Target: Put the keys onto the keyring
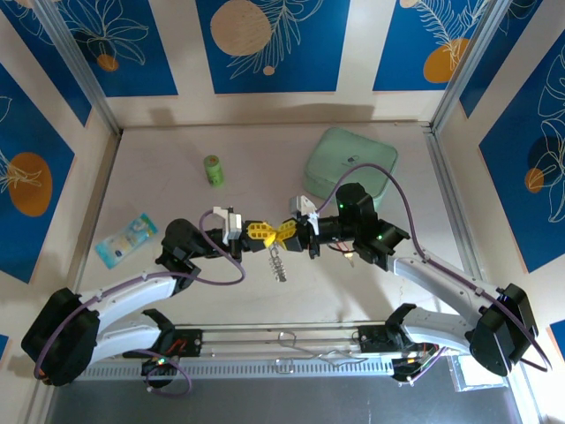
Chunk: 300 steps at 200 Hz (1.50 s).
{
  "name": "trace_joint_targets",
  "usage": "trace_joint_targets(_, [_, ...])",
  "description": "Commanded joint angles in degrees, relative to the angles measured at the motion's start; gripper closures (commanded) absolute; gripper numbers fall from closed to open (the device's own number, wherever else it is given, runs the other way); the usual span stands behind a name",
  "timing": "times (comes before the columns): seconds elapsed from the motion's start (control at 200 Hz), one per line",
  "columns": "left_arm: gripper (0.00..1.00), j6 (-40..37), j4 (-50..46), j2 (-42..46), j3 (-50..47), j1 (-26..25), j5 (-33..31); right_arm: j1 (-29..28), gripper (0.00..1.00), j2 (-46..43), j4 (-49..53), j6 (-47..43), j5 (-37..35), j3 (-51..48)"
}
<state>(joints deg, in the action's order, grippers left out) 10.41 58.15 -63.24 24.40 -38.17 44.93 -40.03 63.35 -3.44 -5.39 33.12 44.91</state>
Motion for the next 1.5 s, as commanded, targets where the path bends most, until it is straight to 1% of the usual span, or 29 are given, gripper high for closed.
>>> trace_joint_targets(0.0, [1.0, 0.7, 3.8, -0.5, 0.1, -0.8, 1.7, -0.6, 0.94, 0.9, -2.0, 0.9, 1.3, 1.7])
trace_joint_targets(0.05, [1.0, 0.7, 3.6, -0.5, 0.1, -0.9, 1.7, -0.6, 1.0, 0.9, -1.7, 0.7, 1.6, 1.7])
trace_joint_targets(0.15, [1.0, 0.0, 2.0, -0.2, 0.0, -0.9, 0.5, -0.5, 1.0, 0.6, -0.6, -0.1, 1.7, 1.9])
trace_joint_targets(0.2, [1.0, -1.4, -1.7, 0.7, 0.2, -0.8, -1.0, -0.4, 1.0, 0.3, 0.8, -0.9, 1.6, 2.2])
trace_joint_targets(0.215, [0.95, -1.9, -2.9, 1.0, 0.3, -0.9, -1.4, -0.4, 1.0, 0.2, 1.3, -1.2, 1.4, 2.3])
trace_joint_targets(0.265, [0.74, -3.8, -7.5, 2.3, 0.5, -0.9, -3.2, -0.2, 1.0, -0.1, 4.0, -2.6, 0.9, 2.9])
trace_joint_targets(0.315, [0.63, -6.5, -12.9, 4.0, 0.9, -0.8, -4.6, -0.2, 1.0, -0.2, 7.7, -4.5, -0.3, 4.0])
trace_joint_targets(0.365, [0.58, -10.1, -19.5, 5.8, 1.6, -0.8, -5.0, 0.0, 1.0, -0.2, 11.5, -6.4, -1.6, 5.0])
trace_joint_targets(0.46, [0.56, -16.5, -32.2, 9.0, 3.5, -0.8, -6.3, -0.2, 1.0, 0.1, 18.7, -10.4, -4.8, 7.3])
trace_joint_targets(0.54, [0.57, -20.8, -40.4, 10.8, 4.9, -0.8, -7.7, -0.6, 1.0, 0.6, 23.6, -12.8, -6.9, 9.2])
trace_joint_targets(0.615, [0.6, -24.1, -47.0, 11.7, 6.5, -0.9, -8.5, -1.4, 1.0, 1.0, 27.9, -14.8, -9.2, 10.8])
trace_joint_targets(0.67, [0.64, -25.7, -50.3, 11.7, 7.5, -0.9, -8.4, -2.2, 1.0, 1.5, 31.0, -16.3, -10.7, 12.3])
trace_joint_targets(0.72, [0.65, -26.1, -51.8, 11.5, 8.2, -0.8, -8.1, -3.1, 1.0, 2.1, 33.5, -17.7, -12.4, 13.7])
trace_joint_targets(0.98, [0.69, -24.7, -50.6, 8.5, 10.1, -0.8, -3.3, -7.4, 1.0, 6.2, 39.9, -20.8, -18.3, 19.4])
trace_joint_targets(1.195, [0.78, -24.7, -50.3, 7.1, 10.8, -0.9, -0.7, -9.7, 1.0, 9.2, 42.1, -22.3, -20.6, 22.8])
trace_joint_targets(1.255, [0.82, -24.8, -50.6, 7.1, 10.9, -0.9, -0.4, -10.4, 1.0, 10.0, 43.0, -22.8, -21.3, 23.7])
trace_joint_targets(1.305, [0.88, -25.1, -50.9, 7.0, 11.0, -0.9, -0.2, -10.7, 1.0, 10.5, 43.6, -23.1, -21.4, 24.2])
trace_joint_targets(1.38, [1.0, -25.5, -51.4, 7.2, 11.2, -0.9, 0.3, -10.7, 1.0, 10.5, 43.6, -22.9, -20.7, 24.2])
trace_joint_targets(1.445, [1.0, -25.2, -51.1, 7.4, 11.0, -0.9, 0.8, -9.9, 1.0, 9.6, 42.3, -21.9, -19.1, 23.2])
trace_joint_targets(1.47, [1.0, -24.9, -50.6, 7.5, 10.8, -0.9, 0.8, -9.3, 0.95, 8.9, 41.3, -21.3, -17.7, 22.6])
trace_joint_targets(1.495, [1.0, -24.6, -49.7, 7.8, 10.4, -0.9, 0.9, -8.4, 0.84, 8.0, 40.2, -20.5, -16.0, 21.5])
